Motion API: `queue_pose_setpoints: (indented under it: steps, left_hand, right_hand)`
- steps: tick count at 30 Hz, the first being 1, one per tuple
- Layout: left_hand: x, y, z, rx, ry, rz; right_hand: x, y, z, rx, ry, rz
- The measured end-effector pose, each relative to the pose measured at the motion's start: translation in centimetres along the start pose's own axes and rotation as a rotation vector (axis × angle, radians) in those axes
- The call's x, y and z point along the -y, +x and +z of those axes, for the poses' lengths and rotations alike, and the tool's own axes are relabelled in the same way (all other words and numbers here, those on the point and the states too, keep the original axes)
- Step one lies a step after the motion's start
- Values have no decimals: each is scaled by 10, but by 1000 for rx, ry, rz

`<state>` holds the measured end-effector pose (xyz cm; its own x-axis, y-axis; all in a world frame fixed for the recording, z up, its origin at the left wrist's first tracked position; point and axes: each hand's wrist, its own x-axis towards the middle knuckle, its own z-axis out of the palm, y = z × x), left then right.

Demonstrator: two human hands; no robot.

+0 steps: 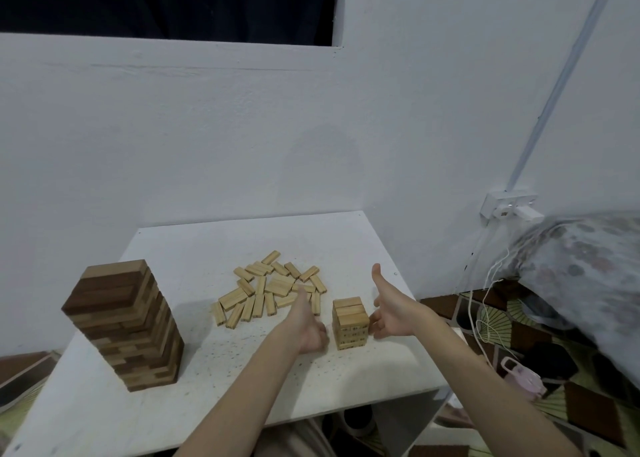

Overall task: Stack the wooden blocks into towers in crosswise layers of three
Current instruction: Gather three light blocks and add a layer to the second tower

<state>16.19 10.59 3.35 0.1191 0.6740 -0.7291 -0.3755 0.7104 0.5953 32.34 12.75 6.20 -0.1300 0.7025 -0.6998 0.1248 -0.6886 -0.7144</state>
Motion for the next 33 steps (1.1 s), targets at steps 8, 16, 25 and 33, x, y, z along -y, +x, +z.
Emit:
queue_pose_setpoints:
  steps: [8, 16, 25, 33]
  left_hand:
    - [4, 4, 3, 18, 32, -11]
    - [3, 7, 4, 100, -71, -56]
    - [9, 15, -26, -115, 1087, 482]
    - [27, 27, -19, -75, 1234, 598]
  right_hand:
    - [-3, 7, -1, 64, -14, 36]
    - [-3, 11, -2, 90, -29, 36]
    - [-21, 26, -48, -148, -729, -224]
    - [-47, 34, -39, -55, -932, -439]
